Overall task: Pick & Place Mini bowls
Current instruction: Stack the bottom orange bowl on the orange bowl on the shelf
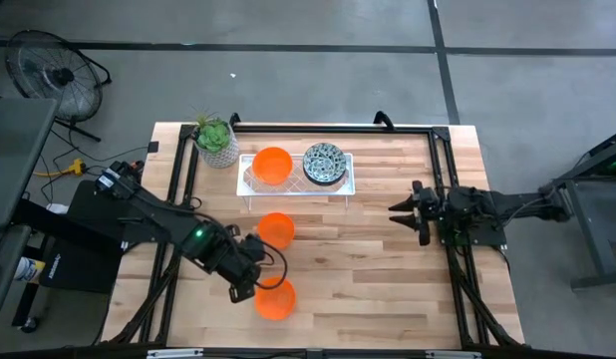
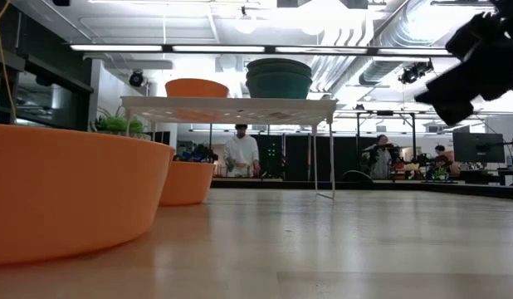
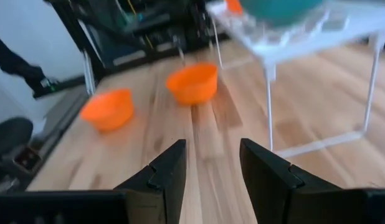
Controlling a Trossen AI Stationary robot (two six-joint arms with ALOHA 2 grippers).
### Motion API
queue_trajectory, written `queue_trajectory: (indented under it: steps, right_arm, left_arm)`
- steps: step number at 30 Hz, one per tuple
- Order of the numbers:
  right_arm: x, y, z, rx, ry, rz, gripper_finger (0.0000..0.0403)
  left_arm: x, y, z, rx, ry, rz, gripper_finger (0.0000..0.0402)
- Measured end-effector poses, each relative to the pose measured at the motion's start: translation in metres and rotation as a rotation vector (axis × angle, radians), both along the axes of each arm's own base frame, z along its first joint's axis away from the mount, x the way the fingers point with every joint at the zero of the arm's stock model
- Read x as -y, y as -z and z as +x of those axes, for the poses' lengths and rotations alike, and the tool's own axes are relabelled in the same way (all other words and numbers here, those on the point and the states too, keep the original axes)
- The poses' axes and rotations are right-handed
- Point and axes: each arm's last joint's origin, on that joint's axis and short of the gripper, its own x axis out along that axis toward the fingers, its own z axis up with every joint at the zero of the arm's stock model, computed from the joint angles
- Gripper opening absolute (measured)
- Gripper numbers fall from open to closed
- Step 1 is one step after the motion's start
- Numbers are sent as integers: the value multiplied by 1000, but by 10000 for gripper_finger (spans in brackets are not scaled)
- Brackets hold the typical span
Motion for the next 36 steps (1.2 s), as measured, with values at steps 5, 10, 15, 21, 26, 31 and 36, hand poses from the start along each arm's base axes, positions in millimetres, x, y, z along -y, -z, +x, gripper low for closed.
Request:
queue_trajectory:
  steps: [5, 10, 15, 21, 26, 31, 36]
  right_arm:
    - [3, -4, 2, 67, 38, -14, 137]
    - [3, 5, 7, 221, 20, 10, 137]
    - [4, 3, 7, 229, 26, 9, 137]
    - [3, 14, 7, 125, 8, -11, 137]
    - [3, 15, 7, 111, -25, -56, 130]
    - [3, 15, 7, 111, -20, -95, 123]
    - [3, 15, 7, 112, -20, -95, 122]
  left_arm:
    - [0, 0, 0, 2, -1, 4, 117]
    - [0, 0, 0, 1, -1, 1, 117]
    - [0, 0, 0, 0, -3, -1, 117]
    - [0, 0, 0, 1, 0, 2, 117]
    - [0, 0, 0, 5, 4, 10, 117]
    - [0, 0, 1, 10, -3, 6, 117]
    - [1, -2, 4, 71, -20, 24, 117]
